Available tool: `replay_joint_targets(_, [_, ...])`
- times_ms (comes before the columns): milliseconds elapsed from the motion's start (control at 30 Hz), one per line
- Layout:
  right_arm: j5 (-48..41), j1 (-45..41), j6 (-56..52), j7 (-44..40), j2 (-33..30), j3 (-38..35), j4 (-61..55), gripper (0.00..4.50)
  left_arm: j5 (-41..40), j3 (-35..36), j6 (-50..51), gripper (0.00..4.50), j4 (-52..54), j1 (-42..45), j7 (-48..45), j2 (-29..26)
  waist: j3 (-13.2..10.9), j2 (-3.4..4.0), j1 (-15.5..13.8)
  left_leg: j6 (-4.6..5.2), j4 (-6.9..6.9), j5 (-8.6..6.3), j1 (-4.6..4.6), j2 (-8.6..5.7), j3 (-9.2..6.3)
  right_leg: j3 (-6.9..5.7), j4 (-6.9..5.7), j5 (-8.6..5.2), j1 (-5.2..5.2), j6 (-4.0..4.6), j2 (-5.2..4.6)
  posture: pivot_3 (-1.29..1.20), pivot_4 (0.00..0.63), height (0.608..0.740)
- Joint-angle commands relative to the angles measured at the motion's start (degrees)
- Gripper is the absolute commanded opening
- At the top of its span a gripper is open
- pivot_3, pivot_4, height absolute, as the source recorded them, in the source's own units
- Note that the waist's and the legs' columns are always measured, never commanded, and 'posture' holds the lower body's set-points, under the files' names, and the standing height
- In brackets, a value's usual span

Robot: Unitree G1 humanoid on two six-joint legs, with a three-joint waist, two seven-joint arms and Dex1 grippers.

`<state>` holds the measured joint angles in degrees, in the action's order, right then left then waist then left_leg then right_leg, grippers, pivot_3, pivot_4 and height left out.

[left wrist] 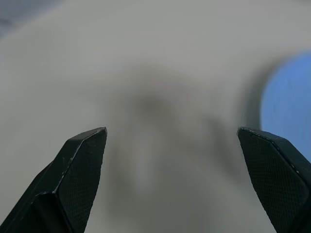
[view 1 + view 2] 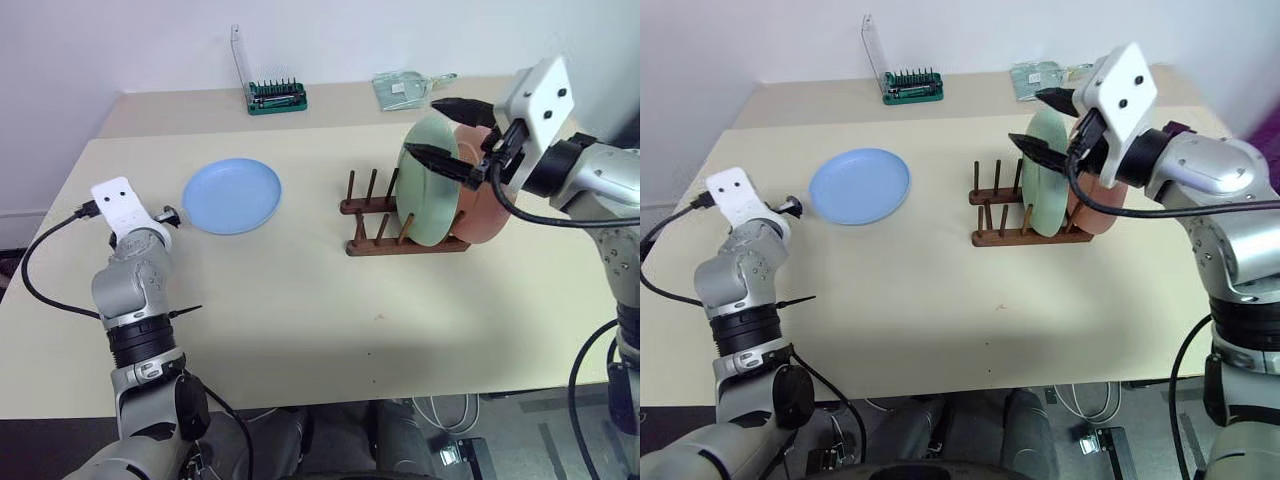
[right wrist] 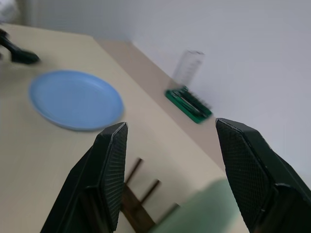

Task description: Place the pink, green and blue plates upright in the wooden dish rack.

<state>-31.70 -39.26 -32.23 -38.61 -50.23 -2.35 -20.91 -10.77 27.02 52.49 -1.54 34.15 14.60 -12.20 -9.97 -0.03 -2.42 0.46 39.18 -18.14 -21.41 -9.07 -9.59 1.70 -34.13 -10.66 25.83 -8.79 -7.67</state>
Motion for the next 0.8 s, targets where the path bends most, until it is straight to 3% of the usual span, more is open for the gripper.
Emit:
replay_joint_targets(33, [-0.8,0.8,-0.8,-1.0,0.4,-1.3,-4.4,2.92,-0.1,-2.6,-0.9,4.41,0.6,0.1,-2.7,-1.2,0.0,-0.03,0.1,0.0,0.0,0.0,0.0,0.01,-0.01,-0.01,0.0,0.0,0.01,0.0,0.0,0.0,0.15,0.738])
replay_joint_targets(300, [-0.3,4.7,-3.5,-0.6,1.7,-0.6,-9.6,2.92,-0.3,-3.4,-2.5,4.41,-1.6,1.5,-3.7,-0.6,0.0,-0.04,0.2,-0.03,-0.01,0.01,0.01,0.01,0.0,-0.01,-0.01,0.01,0.01,0.02,0.0,0.0,0.15,0.738])
replay_joint_targets(467, [-0.5,6.4,-4.6,-1.0,1.8,-0.8,-11.4,2.92,2.1,-2.2,-10.7,4.41,-0.9,2.0,2.2,1.1,0.0,-0.07,0.1,-0.03,-0.01,0.01,0.01,0.02,0.0,-0.01,0.0,0.01,0.01,0.02,0.0,0.0,0.15,0.738])
replay_joint_targets(600, [0.1,7.3,-4.5,-1.5,1.8,-0.4,-12.1,2.92,1.2,-3.7,-15.1,4.41,-0.4,2.5,1.3,2.0,0.0,-0.07,0.1,-0.03,-0.01,0.01,0.02,0.01,0.0,-0.01,0.0,0.02,0.01,0.03,0.0,0.0,0.15,0.738])
replay_joint_targets(800, [0.3,7.1,-4.4,-1.8,2.5,-0.3,-12.4,2.92,-2.0,-6.3,-7.5,4.41,-4.9,4.9,-3.6,2.5,0.0,-0.09,0.1,-0.03,0.0,0.01,0.02,0.01,0.01,-0.01,0.0,0.02,-0.01,0.03,0.0,0.0,0.15,0.738])
